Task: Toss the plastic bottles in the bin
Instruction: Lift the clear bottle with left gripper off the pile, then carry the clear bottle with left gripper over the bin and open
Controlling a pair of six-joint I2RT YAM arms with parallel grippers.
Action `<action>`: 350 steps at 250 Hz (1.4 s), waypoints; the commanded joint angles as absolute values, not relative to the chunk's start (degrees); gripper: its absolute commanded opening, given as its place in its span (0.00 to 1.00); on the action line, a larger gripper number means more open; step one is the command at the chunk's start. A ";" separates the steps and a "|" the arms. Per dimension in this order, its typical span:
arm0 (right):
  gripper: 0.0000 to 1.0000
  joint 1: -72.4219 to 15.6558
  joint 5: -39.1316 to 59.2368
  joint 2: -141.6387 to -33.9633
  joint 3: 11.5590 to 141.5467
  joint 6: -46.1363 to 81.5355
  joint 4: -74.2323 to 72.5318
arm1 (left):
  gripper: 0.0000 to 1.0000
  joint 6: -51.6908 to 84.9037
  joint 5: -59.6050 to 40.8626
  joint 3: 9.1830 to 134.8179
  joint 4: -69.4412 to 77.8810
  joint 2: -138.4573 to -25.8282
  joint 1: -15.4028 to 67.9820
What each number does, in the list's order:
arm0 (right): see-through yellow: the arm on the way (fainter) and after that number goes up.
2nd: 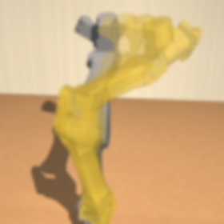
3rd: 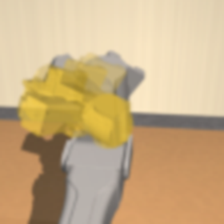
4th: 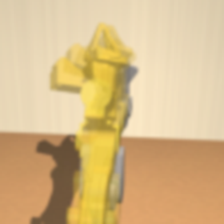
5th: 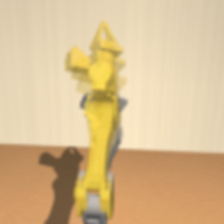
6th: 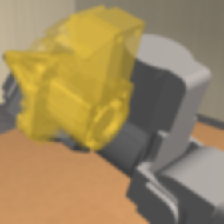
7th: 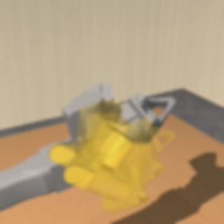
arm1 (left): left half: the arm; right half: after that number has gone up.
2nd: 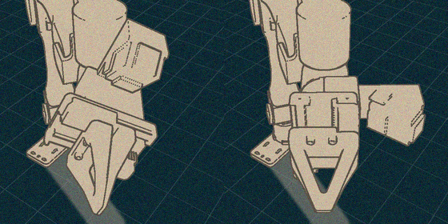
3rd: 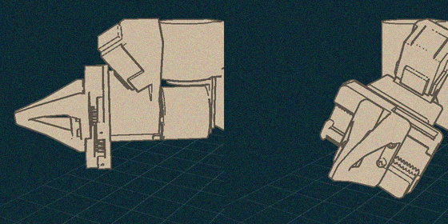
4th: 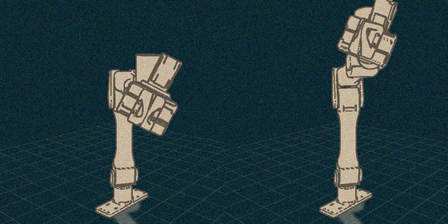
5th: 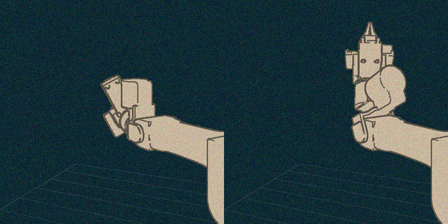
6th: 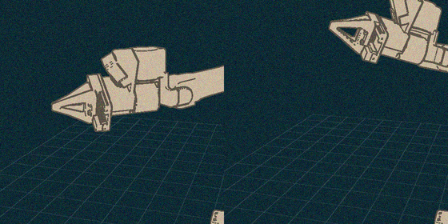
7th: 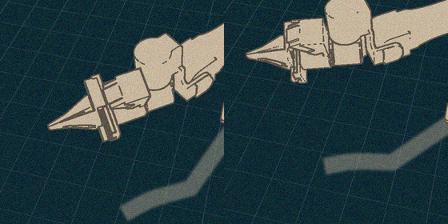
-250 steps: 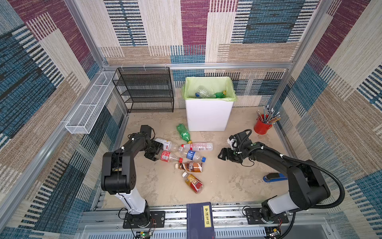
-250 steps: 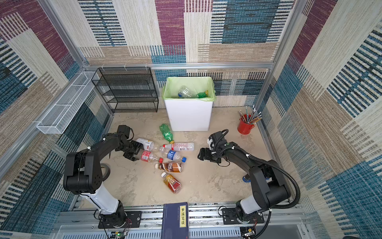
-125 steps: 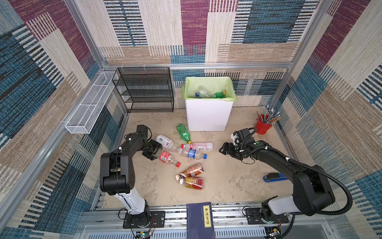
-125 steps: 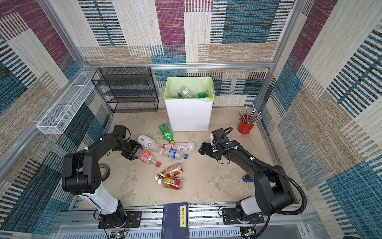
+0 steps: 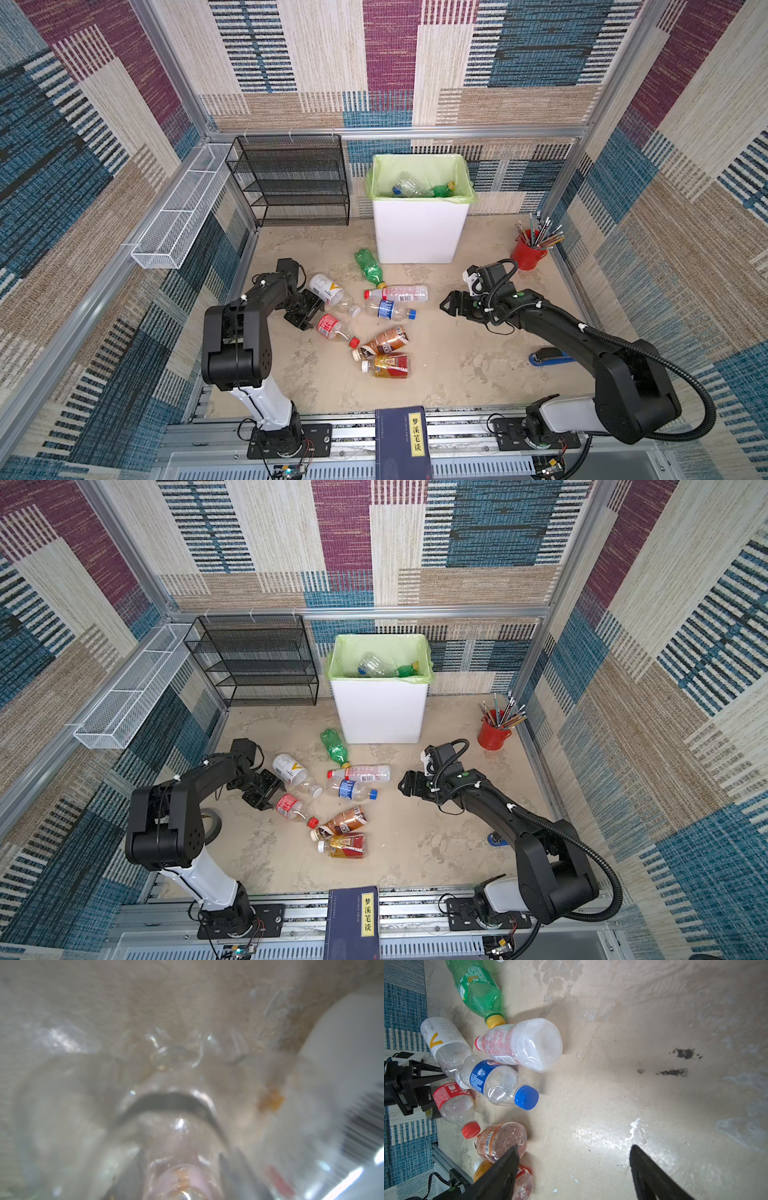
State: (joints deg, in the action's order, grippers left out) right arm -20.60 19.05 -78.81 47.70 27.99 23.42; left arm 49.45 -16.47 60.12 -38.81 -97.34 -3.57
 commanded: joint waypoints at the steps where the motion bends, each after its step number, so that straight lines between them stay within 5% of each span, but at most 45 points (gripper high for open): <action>1: 0.84 -20.62 17.55 -78.64 48.12 28.30 20.83 | 0.55 47.24 -18.07 58.61 -37.80 -93.19 -3.60; 102: 0.79 -20.61 18.62 -77.32 48.95 29.47 13.64 | 0.52 43.22 -27.66 48.60 -10.36 -75.43 -2.67; 202: 0.75 -20.62 18.02 -71.25 44.79 28.13 6.76 | 0.49 29.33 -15.45 38.03 20.18 -63.46 6.33; 350: 0.75 -20.64 17.24 -67.01 39.41 26.07 3.25 | 0.55 22.67 -12.57 32.00 54.63 -64.16 14.30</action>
State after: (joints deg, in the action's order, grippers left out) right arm -20.60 17.80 -67.70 39.75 27.53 5.91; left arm 23.97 -13.17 32.34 44.82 -63.92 13.98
